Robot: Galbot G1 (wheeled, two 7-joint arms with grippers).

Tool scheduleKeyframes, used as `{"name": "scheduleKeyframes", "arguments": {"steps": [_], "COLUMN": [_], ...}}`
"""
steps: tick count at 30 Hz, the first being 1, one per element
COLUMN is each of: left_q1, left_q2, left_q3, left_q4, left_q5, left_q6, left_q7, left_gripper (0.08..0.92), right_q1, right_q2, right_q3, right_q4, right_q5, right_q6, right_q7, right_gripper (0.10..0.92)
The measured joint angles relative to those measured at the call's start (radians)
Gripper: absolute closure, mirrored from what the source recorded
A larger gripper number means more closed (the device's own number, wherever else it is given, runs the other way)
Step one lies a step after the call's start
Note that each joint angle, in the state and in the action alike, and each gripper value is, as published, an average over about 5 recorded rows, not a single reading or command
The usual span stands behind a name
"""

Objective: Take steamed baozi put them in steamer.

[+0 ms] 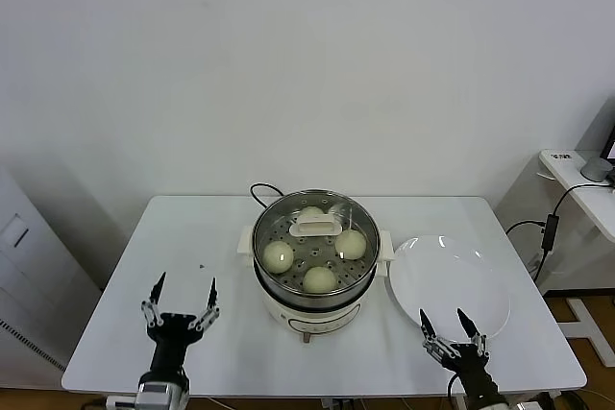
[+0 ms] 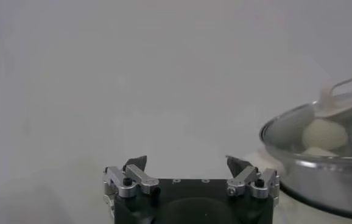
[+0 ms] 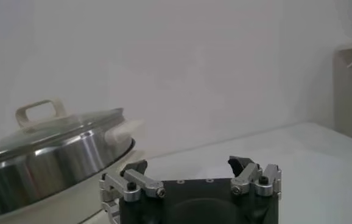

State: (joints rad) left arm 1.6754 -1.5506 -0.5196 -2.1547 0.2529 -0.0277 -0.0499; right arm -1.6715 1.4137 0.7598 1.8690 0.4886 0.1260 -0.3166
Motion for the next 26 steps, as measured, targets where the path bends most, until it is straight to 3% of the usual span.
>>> {"name": "scheduleKeyframes", "arguments": {"steps": [9, 26], "left_q1": [0.089, 0.176], "left_q2": [0.013, 0.011], "left_q3": [0.025, 0.040], "left_q4": [-0.013, -0.101], "left_q5": [-0.053, -0.120], "left_q6": [-0.019, 0.054], "left_q7": [0.012, 0.047], "left_gripper": [0.177, 0.177], "right_q1": [-0.037, -0.090], "right_q2": [-0.010, -0.030], "right_q3": [-0.012, -0.030], "right_q4": [0.029, 0.127], "right_q5": [-0.017, -0.067], "right_q6": [-0.019, -0.098], "right_q7": [0.020, 0.127], "right_gripper": [0.203, 0.203]}}
